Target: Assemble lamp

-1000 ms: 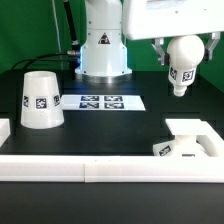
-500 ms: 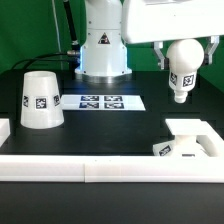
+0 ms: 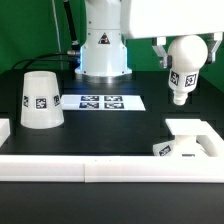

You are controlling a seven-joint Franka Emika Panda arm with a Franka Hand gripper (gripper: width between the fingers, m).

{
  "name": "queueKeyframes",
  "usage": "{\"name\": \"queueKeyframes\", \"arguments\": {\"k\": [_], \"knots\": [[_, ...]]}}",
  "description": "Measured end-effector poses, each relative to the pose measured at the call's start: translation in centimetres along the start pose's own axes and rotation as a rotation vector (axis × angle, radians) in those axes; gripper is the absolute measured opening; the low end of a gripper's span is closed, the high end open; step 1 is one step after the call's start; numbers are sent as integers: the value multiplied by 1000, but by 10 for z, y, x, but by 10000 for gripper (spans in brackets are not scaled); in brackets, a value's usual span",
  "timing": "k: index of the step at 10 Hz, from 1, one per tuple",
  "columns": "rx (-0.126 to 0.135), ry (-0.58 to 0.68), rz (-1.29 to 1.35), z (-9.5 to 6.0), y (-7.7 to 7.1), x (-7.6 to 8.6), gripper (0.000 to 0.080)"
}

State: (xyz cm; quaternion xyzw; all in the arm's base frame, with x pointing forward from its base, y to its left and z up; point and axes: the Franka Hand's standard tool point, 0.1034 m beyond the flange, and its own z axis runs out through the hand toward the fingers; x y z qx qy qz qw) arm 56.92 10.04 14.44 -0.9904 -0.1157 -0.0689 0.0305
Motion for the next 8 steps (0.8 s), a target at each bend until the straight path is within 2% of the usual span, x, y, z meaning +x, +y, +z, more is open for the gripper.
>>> {"name": "queueKeyframes", "arguments": {"k": [1, 2, 4, 6, 8], "knots": [[-6, 61, 4, 0, 1, 4, 576], [-4, 47, 3, 2, 1, 0, 576], [-9, 64, -56, 4, 4, 5, 576], [-8, 58, -81, 1, 14, 28, 576], [-2, 37, -85, 4, 21, 45, 576]]}}
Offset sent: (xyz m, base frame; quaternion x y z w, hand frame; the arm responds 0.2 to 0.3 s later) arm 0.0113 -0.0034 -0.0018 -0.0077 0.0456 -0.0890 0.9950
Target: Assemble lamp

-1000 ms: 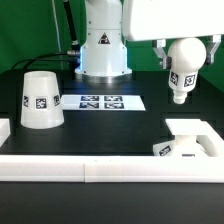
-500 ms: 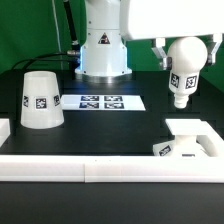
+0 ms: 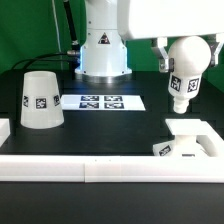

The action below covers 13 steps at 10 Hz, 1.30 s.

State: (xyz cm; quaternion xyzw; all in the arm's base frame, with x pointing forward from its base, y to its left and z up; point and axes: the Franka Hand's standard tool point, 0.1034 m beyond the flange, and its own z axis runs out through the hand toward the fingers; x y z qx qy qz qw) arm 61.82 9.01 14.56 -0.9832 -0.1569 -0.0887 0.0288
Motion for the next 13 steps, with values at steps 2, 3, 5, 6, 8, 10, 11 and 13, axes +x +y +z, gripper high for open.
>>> {"name": "queueKeyframes", "arguments": {"k": [2, 3, 5, 6, 8, 10, 11, 13], "knots": [[0, 2, 0, 1, 0, 1, 576], [0, 2, 0, 2, 0, 1, 576], [-25, 82, -61, 3, -3, 5, 576], [-26, 72, -121, 4, 0, 5, 576], [-27, 73, -150, 4, 2, 7, 576], [-27, 72, -150, 5, 2, 7, 576], [-26, 71, -146, 6, 1, 7, 576], [-20, 67, -117, 7, -5, 6, 576]]}}
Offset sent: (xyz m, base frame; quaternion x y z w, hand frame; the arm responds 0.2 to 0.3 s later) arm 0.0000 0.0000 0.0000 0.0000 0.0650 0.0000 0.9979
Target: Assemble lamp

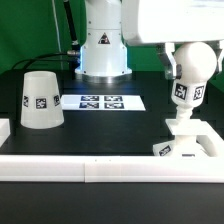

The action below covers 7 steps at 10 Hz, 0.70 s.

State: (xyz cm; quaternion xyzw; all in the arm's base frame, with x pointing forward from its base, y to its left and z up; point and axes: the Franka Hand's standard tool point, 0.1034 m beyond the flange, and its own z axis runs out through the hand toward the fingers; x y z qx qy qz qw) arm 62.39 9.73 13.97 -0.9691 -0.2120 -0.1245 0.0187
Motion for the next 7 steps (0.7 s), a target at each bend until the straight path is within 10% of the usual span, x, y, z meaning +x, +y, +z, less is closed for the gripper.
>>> {"name": "queueKeyframes", "arguments": {"k": [7], "knots": [[3, -6, -6, 7, -3, -3, 576]]}}
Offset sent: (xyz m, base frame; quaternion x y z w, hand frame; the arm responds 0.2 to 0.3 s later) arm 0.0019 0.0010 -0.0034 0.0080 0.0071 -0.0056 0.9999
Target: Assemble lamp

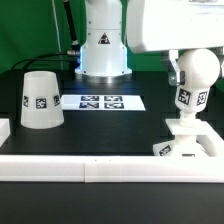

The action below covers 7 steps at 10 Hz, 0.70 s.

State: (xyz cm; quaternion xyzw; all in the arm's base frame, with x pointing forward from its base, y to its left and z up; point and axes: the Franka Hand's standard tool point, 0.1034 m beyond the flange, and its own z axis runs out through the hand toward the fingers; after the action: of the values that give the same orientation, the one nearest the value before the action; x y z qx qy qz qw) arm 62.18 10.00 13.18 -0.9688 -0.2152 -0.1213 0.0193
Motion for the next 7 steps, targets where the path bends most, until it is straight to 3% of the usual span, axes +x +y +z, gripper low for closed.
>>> {"name": "queueKeyframes", "arguments": {"k": [7], "knots": [[3, -10, 5, 12, 1, -6, 576]]}}
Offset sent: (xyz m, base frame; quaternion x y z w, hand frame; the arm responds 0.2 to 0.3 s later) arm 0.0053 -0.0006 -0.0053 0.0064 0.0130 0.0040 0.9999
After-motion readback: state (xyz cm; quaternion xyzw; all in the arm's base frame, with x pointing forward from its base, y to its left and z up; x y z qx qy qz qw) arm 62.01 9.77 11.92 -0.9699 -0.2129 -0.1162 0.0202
